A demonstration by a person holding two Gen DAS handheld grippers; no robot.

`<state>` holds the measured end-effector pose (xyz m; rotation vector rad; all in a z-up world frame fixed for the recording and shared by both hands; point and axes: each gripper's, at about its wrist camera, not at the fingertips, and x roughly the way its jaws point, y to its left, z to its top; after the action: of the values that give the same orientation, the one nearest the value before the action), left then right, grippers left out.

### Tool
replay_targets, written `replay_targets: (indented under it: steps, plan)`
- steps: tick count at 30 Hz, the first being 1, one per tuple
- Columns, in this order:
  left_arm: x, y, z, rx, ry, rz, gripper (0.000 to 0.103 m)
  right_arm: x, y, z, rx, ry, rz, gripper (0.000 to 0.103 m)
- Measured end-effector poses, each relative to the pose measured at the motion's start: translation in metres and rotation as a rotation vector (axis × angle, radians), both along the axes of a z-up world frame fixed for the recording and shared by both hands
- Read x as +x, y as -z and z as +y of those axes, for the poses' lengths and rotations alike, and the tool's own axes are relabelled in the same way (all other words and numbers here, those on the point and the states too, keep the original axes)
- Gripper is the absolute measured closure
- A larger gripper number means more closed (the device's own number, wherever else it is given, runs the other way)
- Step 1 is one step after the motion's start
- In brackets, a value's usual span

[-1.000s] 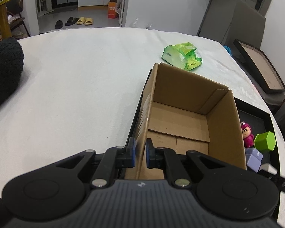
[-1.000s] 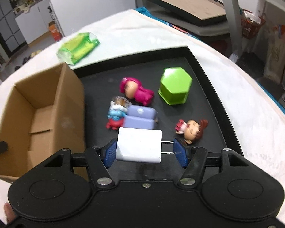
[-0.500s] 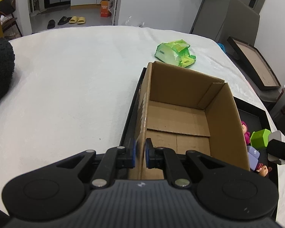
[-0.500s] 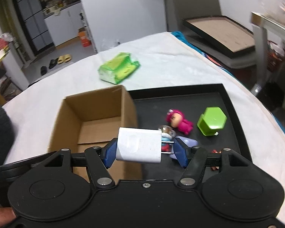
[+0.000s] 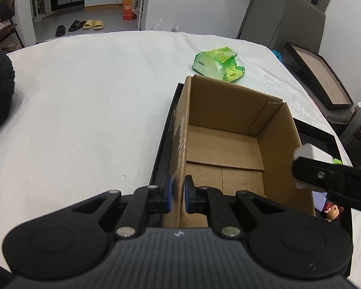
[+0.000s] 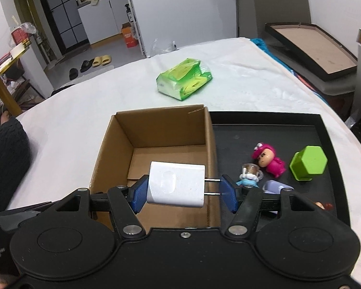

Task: Organize rigid objects
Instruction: 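Carry the white adapter into the cardboard box and open the right gripper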

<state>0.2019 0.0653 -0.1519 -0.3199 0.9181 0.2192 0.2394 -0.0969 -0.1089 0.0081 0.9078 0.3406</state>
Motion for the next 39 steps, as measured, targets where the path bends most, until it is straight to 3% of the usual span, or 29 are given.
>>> replay_targets:
  steps: [10,12,14,27,30,34,39]
  plan:
    - [0.001,0.001,0.005,-0.022,0.000,-0.002,0.094,0.016,-0.002,0.021,0.069,-0.048,-0.019,0.041]
    - [0.001,0.001,0.005,-0.023,0.001,-0.002,0.094,0.019,-0.004,0.024,0.119,-0.071,-0.017,0.039]
    - [0.001,0.002,0.005,-0.030,0.002,0.002,0.094,0.021,-0.007,0.026,0.145,-0.086,-0.013,0.030]
    - [0.001,0.002,-0.003,0.012,-0.001,0.039,0.090,0.006,-0.003,-0.017,0.137,-0.010,0.000,0.028]
    - [0.002,0.002,-0.005,0.009,0.001,0.050,0.082,0.002,-0.002,-0.032,0.129,0.012,-0.001,0.029]
    - [0.002,0.001,-0.011,0.013,0.017,0.052,0.057,-0.001,0.005,-0.059,0.112,0.069,0.013,0.029]
    - [0.003,-0.002,-0.020,0.053,0.025,0.052,0.035,-0.005,0.015,-0.092,0.099,0.130,0.030,0.029]
